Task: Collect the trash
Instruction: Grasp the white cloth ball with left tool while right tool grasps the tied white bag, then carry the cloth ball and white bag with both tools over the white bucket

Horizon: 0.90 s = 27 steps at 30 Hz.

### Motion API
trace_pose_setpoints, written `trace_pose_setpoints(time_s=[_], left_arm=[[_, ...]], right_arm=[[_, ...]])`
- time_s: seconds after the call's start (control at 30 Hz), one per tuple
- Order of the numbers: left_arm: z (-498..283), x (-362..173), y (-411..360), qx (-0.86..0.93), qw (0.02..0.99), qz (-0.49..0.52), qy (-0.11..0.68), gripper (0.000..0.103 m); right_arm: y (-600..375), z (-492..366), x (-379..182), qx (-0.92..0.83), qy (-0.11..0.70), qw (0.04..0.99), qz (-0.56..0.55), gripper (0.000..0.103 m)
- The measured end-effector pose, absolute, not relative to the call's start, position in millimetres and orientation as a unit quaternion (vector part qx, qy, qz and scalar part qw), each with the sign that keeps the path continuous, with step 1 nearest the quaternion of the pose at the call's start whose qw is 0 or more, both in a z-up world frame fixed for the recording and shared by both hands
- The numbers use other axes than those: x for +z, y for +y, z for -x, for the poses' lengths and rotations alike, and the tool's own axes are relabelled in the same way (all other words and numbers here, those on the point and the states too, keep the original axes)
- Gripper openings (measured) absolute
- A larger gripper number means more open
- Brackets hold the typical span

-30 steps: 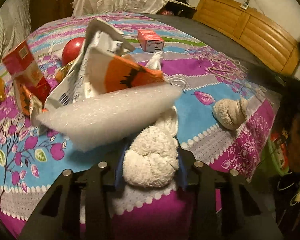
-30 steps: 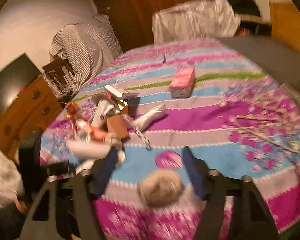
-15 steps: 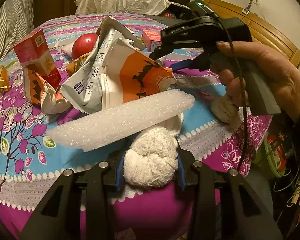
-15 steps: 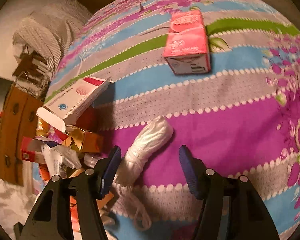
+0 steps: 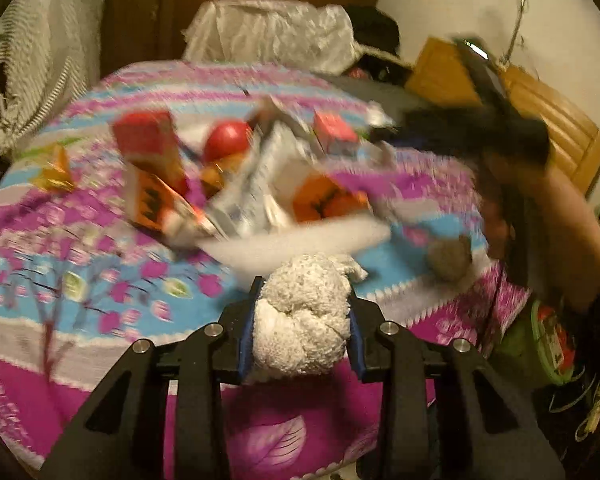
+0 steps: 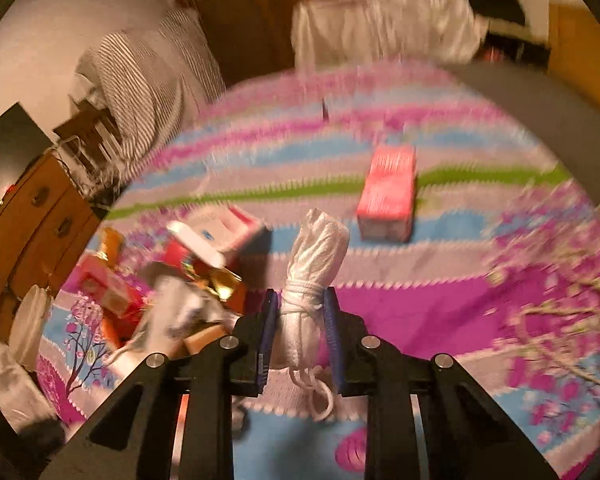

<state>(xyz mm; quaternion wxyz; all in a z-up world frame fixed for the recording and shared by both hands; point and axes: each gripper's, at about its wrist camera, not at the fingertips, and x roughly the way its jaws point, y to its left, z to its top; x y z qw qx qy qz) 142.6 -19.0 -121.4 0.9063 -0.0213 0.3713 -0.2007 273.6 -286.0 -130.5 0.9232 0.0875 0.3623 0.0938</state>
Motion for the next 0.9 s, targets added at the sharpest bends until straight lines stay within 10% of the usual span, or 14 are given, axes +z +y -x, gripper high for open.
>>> trace_pose_setpoints(time_s=[0.5,0.9], left_arm=[[-115.9,-13.8,-9.5,-0.044,0.98,0.033,0.193,0.035],[-102.3,-2.9,-2.7,-0.022,0.984,0.031,0.176,0.035]], right_arm=[[-222.0,-77.7,-26.7,0.024,0.129,0.991,0.016,0.025],[-208.9,-54.1,-4.4,0.023,0.119,0.992,0.019,0.025]])
